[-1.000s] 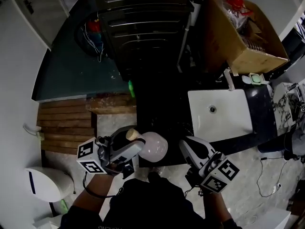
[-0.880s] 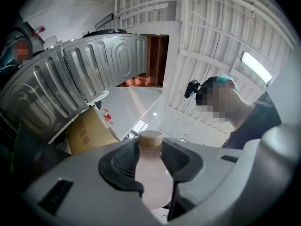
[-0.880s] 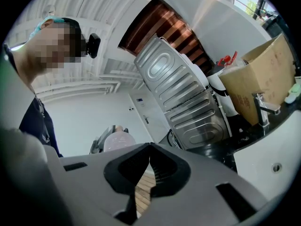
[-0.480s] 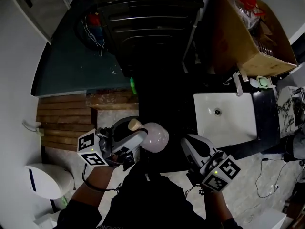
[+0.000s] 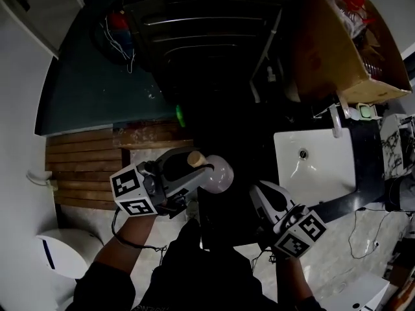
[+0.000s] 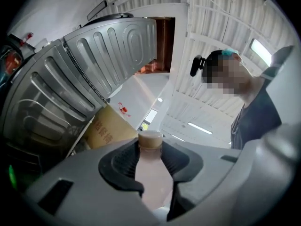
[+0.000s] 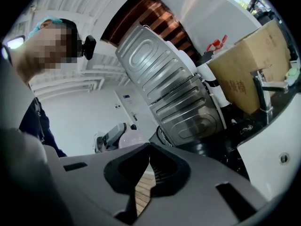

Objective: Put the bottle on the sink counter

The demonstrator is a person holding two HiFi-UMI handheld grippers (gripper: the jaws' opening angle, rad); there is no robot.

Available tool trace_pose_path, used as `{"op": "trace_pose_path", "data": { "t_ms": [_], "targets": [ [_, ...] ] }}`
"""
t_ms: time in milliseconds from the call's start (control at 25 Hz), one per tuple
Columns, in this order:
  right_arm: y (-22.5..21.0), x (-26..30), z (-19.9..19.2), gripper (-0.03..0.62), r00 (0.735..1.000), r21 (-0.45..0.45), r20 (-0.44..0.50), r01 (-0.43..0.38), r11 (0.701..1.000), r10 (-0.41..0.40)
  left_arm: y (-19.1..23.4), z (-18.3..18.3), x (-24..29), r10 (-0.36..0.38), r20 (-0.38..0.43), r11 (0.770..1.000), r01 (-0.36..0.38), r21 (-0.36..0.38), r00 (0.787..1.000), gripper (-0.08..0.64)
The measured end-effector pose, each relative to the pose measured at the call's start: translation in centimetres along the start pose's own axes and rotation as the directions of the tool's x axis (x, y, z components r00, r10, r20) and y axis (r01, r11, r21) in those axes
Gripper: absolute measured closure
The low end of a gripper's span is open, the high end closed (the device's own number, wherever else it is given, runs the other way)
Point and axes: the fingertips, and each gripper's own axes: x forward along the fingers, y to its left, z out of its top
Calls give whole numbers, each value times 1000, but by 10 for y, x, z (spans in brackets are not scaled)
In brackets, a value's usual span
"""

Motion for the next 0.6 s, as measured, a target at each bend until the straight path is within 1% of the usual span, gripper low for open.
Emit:
{"op": "trace_pose_path", "data": {
  "t_ms": [160,480,600],
  "targets": [
    [-14,13,-3,568,999,23,-1,35,999,-35,35,-6,2,19,-43,1000,-18,25,999,422],
    [-29,26,-22,568,997,59,-41,69,996,-66,103,-20,10,66,-122,995,-57,80,990,422],
    [-37,27,-26,568,996,72,-48,84,994,-81,124,-25,15,78,-144,994,-67,85,986,422]
  ]
}}
